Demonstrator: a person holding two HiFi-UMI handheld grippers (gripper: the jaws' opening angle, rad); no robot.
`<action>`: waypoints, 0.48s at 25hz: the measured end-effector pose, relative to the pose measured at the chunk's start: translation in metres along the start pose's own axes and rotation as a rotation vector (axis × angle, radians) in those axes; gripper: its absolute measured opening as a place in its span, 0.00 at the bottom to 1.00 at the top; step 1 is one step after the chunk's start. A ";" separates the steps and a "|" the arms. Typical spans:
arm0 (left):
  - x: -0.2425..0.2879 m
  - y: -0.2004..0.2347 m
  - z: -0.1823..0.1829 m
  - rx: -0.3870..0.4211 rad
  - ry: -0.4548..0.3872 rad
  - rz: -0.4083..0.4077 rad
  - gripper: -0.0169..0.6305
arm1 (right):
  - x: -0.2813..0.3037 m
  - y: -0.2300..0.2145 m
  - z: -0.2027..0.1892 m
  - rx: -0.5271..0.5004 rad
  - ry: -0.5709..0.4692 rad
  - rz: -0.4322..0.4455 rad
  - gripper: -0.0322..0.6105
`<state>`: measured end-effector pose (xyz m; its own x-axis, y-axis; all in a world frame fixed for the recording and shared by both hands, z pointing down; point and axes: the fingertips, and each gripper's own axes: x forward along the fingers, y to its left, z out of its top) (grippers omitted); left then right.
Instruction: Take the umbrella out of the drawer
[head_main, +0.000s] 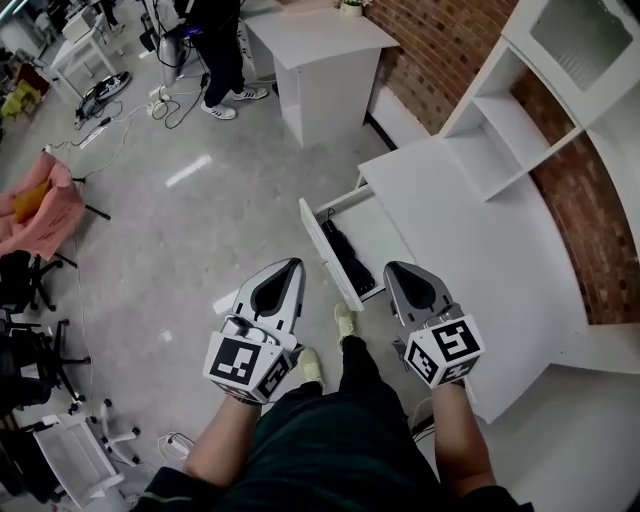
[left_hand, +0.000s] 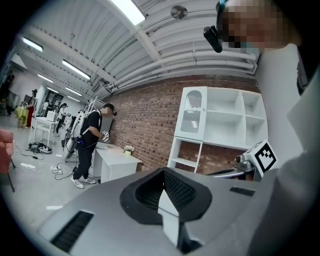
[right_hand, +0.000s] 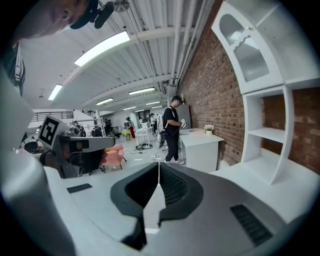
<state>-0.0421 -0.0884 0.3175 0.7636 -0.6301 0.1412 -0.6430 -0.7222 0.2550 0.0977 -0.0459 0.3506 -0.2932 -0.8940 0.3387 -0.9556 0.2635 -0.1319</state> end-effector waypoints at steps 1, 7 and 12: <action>0.009 0.002 -0.005 -0.004 0.010 0.005 0.04 | 0.010 -0.007 -0.004 -0.002 0.014 0.008 0.06; 0.053 0.020 -0.024 -0.005 0.044 0.044 0.04 | 0.071 -0.035 -0.031 0.017 0.126 0.122 0.06; 0.087 0.041 -0.054 -0.029 0.093 0.088 0.04 | 0.118 -0.064 -0.071 0.030 0.220 0.162 0.06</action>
<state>0.0012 -0.1572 0.3919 0.7074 -0.6603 0.2520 -0.7067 -0.6560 0.2649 0.1218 -0.1426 0.4652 -0.4442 -0.7402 0.5047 -0.8956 0.3826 -0.2270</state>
